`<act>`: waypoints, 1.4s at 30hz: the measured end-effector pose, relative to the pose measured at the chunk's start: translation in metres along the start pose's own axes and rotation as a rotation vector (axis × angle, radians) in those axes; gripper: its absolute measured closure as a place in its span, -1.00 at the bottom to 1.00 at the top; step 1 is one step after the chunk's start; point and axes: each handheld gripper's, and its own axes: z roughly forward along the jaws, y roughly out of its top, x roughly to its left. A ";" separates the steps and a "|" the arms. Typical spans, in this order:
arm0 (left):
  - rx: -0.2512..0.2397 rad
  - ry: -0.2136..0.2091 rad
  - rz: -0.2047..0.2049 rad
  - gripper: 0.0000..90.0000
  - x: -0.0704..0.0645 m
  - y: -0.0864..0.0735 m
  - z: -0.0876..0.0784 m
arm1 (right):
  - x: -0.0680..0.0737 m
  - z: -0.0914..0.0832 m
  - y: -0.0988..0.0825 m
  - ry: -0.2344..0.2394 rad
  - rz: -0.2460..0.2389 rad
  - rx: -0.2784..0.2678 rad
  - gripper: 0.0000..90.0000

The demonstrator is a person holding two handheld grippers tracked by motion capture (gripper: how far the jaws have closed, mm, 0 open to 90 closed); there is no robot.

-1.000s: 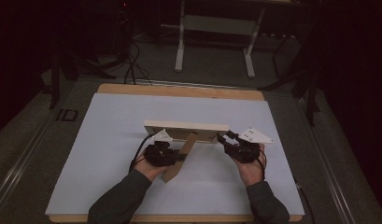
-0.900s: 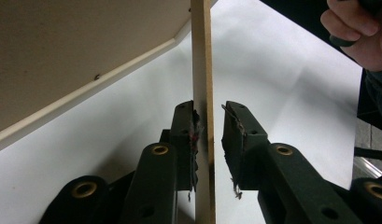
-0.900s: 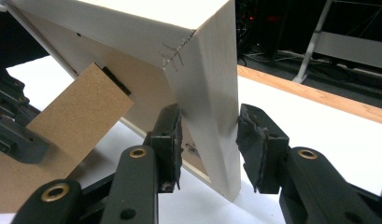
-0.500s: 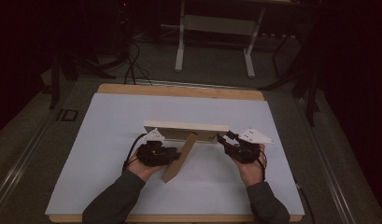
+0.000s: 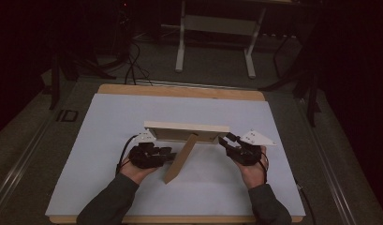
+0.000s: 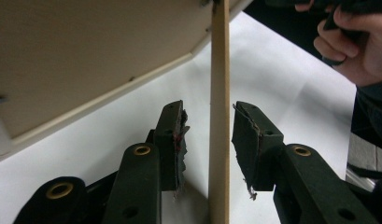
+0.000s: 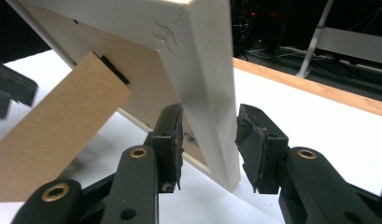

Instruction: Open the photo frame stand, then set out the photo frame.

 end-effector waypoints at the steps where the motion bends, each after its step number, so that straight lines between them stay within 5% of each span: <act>1: -0.008 0.007 -0.005 0.44 0.001 0.000 -0.003 | -0.001 -0.001 -0.001 -0.003 0.005 0.001 0.34; 11: -0.074 0.103 0.000 0.55 0.005 0.002 -0.026 | -0.019 -0.016 -0.008 -0.031 0.015 0.032 0.33; 18: -0.104 0.241 0.016 0.59 0.007 0.000 -0.037 | -0.031 -0.017 -0.006 -0.053 0.027 0.049 0.34; 25: -0.122 0.324 -0.001 0.57 0.015 -0.002 -0.048 | -0.037 -0.013 0.000 -0.059 0.039 0.053 0.37; 33: -0.132 0.369 -0.022 0.43 0.034 -0.003 -0.054 | -0.040 -0.011 -0.006 -0.027 0.037 0.071 0.34; 42: -0.142 0.352 -0.004 0.31 0.042 -0.001 -0.053 | -0.037 -0.014 -0.013 0.045 -0.002 0.085 0.18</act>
